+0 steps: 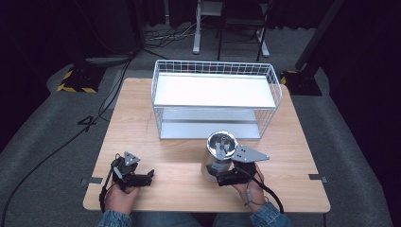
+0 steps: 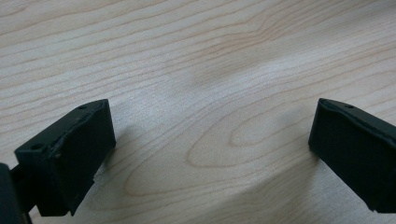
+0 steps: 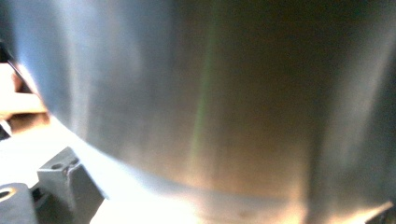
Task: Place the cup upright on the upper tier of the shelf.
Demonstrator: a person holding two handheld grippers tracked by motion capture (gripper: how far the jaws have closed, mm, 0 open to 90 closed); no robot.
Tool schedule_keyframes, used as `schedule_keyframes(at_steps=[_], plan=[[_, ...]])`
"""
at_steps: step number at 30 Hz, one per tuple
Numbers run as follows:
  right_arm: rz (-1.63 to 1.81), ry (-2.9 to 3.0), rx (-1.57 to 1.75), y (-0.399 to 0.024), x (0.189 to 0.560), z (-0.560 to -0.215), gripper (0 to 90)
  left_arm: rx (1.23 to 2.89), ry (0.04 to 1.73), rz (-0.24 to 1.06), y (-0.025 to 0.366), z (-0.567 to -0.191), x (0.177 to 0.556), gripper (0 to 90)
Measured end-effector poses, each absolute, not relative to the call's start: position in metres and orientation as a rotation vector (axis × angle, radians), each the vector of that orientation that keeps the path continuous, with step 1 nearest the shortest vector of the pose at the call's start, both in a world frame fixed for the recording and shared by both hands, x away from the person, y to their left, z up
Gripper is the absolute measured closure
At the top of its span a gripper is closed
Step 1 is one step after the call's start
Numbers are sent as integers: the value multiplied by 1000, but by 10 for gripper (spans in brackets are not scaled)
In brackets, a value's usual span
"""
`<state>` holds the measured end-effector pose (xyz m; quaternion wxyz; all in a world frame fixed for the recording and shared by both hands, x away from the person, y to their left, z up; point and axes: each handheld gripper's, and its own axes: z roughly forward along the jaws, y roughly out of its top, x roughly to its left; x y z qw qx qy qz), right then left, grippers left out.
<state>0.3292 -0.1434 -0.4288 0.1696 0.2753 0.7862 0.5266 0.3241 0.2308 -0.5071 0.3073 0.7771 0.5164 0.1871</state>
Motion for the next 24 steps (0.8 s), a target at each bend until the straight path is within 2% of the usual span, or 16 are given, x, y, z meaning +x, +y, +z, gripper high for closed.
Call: schedule_keyframes(at_steps=[24], plan=[[1544, 2213, 826, -163, 345, -342, 36, 2053, 1372, 497, 231, -507, 324, 8]])
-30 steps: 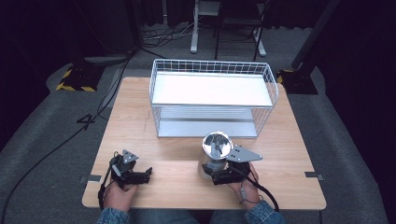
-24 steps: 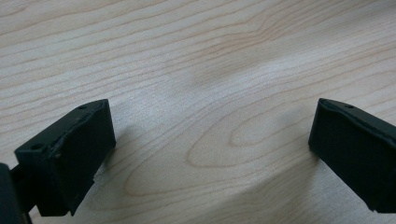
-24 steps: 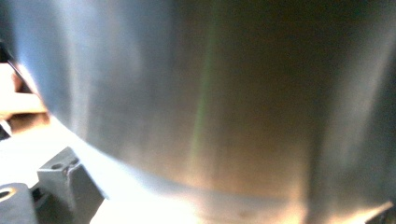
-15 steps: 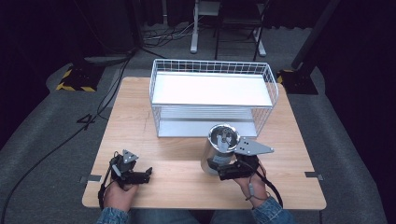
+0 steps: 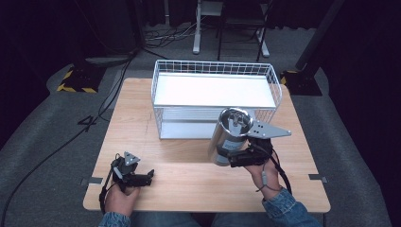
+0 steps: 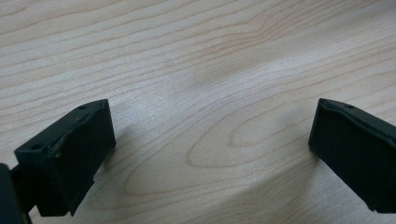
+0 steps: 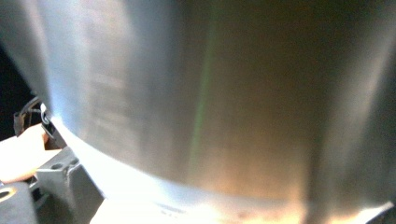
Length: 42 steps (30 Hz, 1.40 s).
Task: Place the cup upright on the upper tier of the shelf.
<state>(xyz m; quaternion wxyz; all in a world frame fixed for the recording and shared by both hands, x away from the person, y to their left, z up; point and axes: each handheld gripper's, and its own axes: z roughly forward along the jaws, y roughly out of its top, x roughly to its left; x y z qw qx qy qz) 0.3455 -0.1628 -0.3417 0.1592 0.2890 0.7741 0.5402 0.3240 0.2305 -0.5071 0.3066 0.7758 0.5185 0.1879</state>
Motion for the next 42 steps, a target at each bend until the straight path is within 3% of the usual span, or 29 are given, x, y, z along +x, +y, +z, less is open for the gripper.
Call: schedule_keyframes(at_steps=[22, 42], plan=[[1534, 2140, 866, -160, 388, -258, 36, 2050, 1381, 494, 230, -507, 323, 7], [1366, 2068, 1000, -148, 462, -235, 35, 2045, 1391, 494, 229, -507, 324, 7]])
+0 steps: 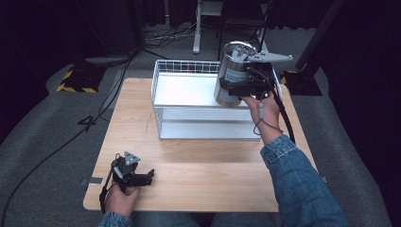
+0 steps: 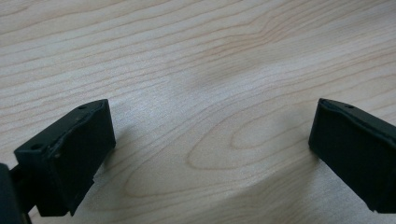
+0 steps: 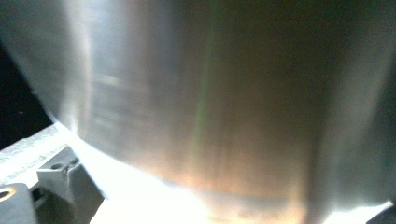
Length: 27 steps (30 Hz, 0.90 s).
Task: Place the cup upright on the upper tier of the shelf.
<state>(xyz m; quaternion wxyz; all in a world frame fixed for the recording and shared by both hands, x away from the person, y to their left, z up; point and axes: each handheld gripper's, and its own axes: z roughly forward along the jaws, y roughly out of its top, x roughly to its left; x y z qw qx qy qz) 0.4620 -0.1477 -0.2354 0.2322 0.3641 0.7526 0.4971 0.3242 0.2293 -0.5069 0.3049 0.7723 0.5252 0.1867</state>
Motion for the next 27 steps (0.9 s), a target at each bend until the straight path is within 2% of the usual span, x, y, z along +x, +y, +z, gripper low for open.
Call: schedule_keyframes(at_steps=[11, 27], plan=[[1332, 2061, 1049, -139, 496, -248, 34, 2045, 1391, 495, 229, -507, 324, 7], [1312, 2041, 1053, -139, 507, -265, 26, 2044, 1389, 496, 229, -507, 324, 7]])
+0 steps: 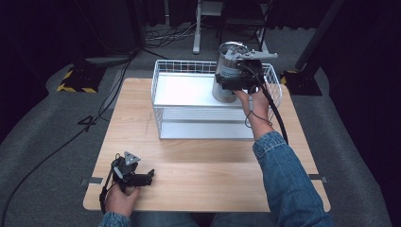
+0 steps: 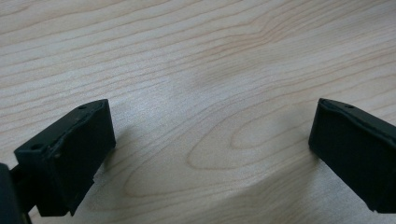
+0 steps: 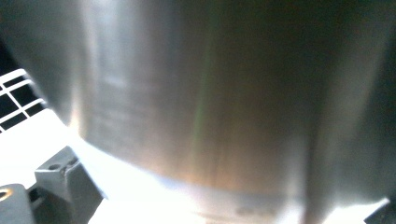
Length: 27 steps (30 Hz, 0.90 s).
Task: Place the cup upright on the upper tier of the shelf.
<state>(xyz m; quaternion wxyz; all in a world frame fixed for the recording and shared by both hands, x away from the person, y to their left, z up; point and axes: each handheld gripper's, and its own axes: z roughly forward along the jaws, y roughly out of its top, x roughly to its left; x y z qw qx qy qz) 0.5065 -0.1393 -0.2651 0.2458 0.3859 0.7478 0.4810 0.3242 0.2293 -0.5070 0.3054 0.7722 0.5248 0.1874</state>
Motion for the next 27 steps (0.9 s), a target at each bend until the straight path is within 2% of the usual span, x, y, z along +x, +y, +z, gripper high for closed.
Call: schedule_keyframes(at_steps=[13, 27], plan=[[1339, 1931, 983, -139, 496, -260, 0, 2045, 1388, 497, 229, -507, 324, 7], [1466, 1931, 939, -175, 461, -247, 0, 2046, 1388, 494, 229, -507, 325, 6]])
